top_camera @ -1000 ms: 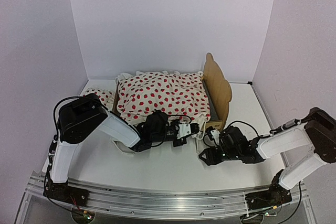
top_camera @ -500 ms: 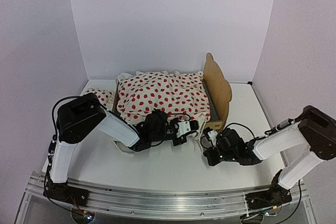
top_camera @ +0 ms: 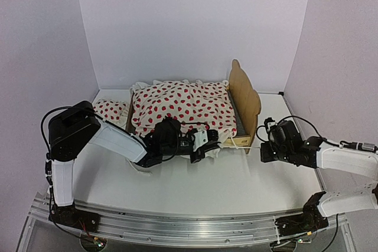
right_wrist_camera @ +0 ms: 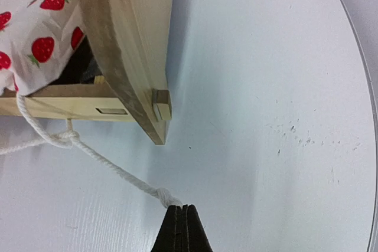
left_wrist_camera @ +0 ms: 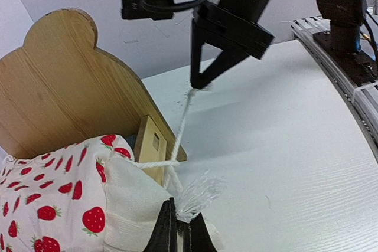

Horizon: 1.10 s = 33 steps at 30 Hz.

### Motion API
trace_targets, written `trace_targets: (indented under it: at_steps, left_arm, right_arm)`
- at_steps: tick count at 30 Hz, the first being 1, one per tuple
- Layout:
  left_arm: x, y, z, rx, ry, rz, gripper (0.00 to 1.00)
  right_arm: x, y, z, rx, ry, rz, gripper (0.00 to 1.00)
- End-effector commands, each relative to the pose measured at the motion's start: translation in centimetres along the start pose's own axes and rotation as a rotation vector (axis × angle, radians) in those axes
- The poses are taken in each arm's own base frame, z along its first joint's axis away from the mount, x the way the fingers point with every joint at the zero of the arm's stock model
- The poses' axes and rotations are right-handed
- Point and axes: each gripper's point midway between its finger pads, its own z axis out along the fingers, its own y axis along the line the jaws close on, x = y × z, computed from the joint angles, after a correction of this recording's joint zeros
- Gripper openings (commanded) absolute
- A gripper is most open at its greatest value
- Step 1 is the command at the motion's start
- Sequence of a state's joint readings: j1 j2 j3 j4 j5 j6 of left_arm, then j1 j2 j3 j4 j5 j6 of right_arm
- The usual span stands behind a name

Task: Set up the pet bed

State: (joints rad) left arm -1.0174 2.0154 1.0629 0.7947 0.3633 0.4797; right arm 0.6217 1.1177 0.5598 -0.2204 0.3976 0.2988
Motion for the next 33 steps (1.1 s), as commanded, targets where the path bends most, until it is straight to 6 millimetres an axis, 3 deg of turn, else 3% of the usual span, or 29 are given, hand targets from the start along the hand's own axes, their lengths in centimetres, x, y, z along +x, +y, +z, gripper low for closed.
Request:
trace_targets:
  at_steps: [1,5,7,11,15,24,28,33]
  left_arm:
    - [-2.1,-2.7,-1.4,0.135,-0.058,0.031,0.0]
    - [0.2,-7.4,-2.0,0.274,-0.028,0.138,0.0]
    - [1.7,-8.5,-2.0,0.292,0.006,0.157,0.0]
    - [3.1,-8.6,-1.2,0.273,0.042,0.161,0.0]
    - [3.4,-7.8,-0.5,0.234,0.062,0.153,0.0]
    - [4.4,-7.6,-0.4,0.216,0.098,0.159,0.0]
    - [4.7,-7.6,-0.2,0.213,0.101,0.168,0.0]
    - [4.4,-7.6,0.0,0.219,0.088,0.169,0.0]
  right_arm:
    - [-2.5,-0.2,-1.4,0.025,-0.004,-0.038,0.0]
    - [-5.6,1.0,-1.9,-0.004,-0.04,-0.068,0.0]
    - [-6.7,1.4,-2.0,-0.008,-0.05,-0.079,0.0]
    - [-8.2,1.6,-1.8,-0.007,-0.052,-0.088,0.0]
    - [-9.4,0.5,-1.7,0.029,-0.049,-0.066,0.0]
    - [-14.4,-1.0,-5.4,0.041,-0.196,-0.016,0.0]
    - [-14.2,-0.7,-5.0,0.022,-0.18,-0.013,0.0]
    - [-11.2,0.6,-3.4,-0.058,-0.089,0.047,0.0]
